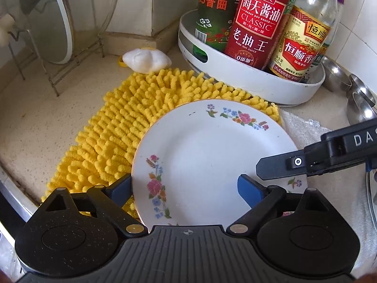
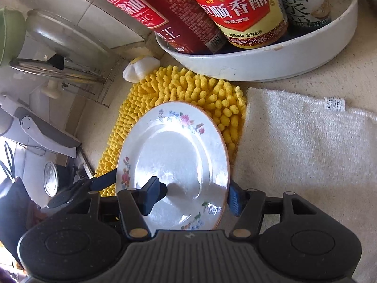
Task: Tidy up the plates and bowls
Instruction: 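Lift the floral plate with the right tool and carry it to the plate stack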
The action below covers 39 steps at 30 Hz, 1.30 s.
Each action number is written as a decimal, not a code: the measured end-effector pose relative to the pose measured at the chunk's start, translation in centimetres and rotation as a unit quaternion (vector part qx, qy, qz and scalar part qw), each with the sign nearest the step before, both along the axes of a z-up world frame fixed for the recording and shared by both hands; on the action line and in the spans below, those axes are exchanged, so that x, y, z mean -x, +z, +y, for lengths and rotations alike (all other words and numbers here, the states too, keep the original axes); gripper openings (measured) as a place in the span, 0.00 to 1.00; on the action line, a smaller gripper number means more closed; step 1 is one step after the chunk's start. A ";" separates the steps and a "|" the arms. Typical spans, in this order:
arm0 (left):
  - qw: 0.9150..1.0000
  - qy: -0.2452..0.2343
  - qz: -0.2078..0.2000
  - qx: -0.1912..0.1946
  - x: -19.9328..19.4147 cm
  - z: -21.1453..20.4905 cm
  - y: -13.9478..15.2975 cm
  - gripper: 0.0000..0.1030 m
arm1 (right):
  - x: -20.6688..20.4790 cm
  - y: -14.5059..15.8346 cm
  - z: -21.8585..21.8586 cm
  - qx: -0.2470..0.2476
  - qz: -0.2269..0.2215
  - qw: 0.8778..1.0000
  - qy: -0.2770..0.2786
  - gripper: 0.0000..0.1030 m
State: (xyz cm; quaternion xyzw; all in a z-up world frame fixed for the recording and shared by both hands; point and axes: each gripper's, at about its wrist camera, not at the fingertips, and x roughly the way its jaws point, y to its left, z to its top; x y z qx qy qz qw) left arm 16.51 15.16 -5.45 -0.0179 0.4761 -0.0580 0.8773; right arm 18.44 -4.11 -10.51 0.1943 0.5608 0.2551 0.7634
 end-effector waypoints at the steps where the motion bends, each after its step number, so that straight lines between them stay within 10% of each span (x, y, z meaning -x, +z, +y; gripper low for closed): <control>1: 1.000 0.001 0.000 0.004 0.0 0.1 0.1 0.93 | 0.2 0.2 0.1 0.004 -0.006 1.000 0.003 0.72; 22: 1.000 -0.008 -0.027 -0.004 1.8 -2.4 2.9 0.92 | 3.3 2.4 -3.1 -0.011 -0.058 0.998 0.010 0.72; 39: 0.993 -0.105 -0.057 -0.007 2.7 -11.4 5.6 0.93 | 8.7 4.8 -12.7 -0.027 -0.089 0.993 -0.068 0.72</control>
